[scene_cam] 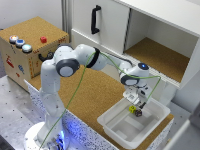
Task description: Put the yellow block inside the box
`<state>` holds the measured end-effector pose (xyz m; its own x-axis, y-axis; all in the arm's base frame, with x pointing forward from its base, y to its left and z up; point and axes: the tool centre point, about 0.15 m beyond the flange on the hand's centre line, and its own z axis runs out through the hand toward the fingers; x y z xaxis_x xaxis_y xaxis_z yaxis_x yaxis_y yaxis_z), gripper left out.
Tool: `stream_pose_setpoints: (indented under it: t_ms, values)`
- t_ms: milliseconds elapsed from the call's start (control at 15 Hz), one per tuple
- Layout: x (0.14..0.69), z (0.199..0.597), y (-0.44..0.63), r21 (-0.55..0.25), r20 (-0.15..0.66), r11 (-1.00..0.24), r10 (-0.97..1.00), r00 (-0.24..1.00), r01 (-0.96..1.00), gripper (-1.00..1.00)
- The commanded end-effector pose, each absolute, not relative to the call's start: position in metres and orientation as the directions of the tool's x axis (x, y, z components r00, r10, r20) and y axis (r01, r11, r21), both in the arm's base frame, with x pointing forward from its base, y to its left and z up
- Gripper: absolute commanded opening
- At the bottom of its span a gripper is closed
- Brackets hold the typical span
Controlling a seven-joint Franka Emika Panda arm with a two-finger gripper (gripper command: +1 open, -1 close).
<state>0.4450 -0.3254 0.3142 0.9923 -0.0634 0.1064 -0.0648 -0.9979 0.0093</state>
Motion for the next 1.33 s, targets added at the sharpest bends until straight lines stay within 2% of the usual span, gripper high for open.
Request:
stream_pose_setpoints:
  t_ms: [0,200,667,867,1067,1267]
  values:
    - [0.442,0.390,-0.244,0.051,0.211,-0.998,-0.023,0.977,-0.034,1.00]
    - [0.452,0.403,-0.191,0.044,0.229,-0.998,0.052,0.972,0.044,1.00]
    - [0.441,0.397,-0.084,0.030,0.175,-0.999,0.041,0.984,0.037,1.00]
    - [0.433,0.397,-0.035,0.070,0.132,-0.997,0.025,0.991,0.016,1.00]
    - [0.433,0.405,0.006,0.094,0.194,-0.992,0.100,0.976,0.083,1.00]
    - [0.442,0.406,0.059,0.012,0.251,-0.986,0.165,0.954,0.167,1.00]
